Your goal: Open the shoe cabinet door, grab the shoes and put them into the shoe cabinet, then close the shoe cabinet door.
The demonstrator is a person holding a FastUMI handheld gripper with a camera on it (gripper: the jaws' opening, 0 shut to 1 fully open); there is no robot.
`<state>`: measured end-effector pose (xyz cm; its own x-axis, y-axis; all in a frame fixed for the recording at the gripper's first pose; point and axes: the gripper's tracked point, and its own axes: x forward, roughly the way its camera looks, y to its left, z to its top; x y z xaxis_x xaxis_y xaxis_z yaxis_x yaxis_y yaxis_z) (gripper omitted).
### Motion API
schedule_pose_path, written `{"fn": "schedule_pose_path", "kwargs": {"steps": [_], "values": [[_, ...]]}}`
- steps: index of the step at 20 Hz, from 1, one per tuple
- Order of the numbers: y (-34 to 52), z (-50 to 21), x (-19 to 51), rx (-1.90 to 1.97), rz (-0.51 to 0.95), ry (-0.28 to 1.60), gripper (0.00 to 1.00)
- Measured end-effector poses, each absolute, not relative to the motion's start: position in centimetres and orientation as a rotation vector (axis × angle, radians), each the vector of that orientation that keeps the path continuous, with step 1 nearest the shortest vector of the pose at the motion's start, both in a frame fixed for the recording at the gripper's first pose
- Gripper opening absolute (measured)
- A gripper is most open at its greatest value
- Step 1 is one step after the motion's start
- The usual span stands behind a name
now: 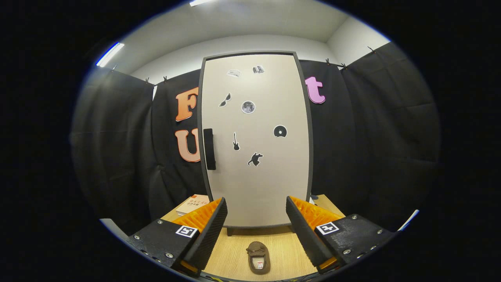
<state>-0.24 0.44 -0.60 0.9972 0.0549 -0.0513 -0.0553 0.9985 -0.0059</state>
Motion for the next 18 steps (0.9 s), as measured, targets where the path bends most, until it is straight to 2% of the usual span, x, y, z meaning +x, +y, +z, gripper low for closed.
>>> {"fn": "schedule_pose_path", "kwargs": {"steps": [18], "values": [[3.7,-0.8,0.3,-0.047,0.028,0.038,0.95]]}}
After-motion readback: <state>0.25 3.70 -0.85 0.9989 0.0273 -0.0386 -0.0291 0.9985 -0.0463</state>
